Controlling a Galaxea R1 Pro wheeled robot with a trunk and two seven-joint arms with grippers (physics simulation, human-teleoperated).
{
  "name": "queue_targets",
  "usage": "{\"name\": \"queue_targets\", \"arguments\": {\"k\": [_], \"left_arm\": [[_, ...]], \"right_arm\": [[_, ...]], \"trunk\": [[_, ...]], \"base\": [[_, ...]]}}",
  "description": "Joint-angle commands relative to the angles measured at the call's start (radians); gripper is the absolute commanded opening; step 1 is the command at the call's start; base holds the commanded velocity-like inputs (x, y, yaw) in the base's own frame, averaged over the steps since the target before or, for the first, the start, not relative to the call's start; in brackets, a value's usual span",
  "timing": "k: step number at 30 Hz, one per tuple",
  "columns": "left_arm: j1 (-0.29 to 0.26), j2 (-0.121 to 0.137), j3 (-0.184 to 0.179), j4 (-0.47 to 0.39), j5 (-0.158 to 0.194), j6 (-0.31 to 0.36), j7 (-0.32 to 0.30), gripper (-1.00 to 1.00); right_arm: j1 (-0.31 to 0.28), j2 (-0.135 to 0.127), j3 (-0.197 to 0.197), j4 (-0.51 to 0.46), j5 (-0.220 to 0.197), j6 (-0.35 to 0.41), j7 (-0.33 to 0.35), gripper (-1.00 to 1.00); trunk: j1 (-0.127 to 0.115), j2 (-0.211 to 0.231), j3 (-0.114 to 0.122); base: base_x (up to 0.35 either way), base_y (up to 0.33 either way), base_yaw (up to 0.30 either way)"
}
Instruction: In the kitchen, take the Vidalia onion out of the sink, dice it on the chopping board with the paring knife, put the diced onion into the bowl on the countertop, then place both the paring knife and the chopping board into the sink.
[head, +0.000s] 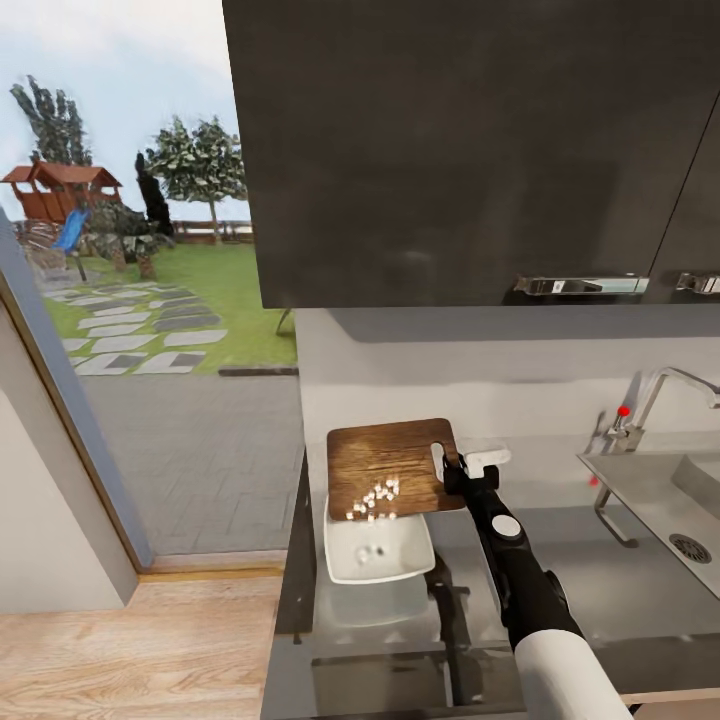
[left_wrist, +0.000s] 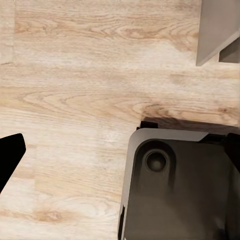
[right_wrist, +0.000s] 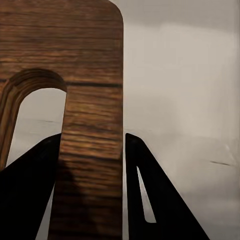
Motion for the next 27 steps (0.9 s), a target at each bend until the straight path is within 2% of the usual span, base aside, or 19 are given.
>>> {"name": "queue_targets", "arguments": {"k": [1, 15, 27], "left_arm": [[0.000, 0.002, -0.008, -0.001, 0.010, -0.003, 0.008, 1.00], [0.001, 0.001, -0.008, -0.001, 0.010, -0.002, 0.008, 1.00], [0.000, 0.002, -0.008, -0.001, 0.010, -0.003, 0.008, 1.00]], "right_arm": [[-0.001, 0.002, -0.006, -0.001, 0.009, -0.003, 0.009, -1.00], [-0.001, 0.002, -0.006, -0.001, 0.011, -0.003, 0.006, -1.00], [-0.001, 0.002, -0.005, -0.002, 0.011, -0.004, 0.007, -1.00]], "trunk": [[0.001, -0.002, -0.002], [0.001, -0.002, -0.002], [0.001, -0.002, 0.016]], "base": [[0.000, 0.000, 0.000], [0.000, 0.000, 0.000], [0.000, 0.000, 0.000]]}}
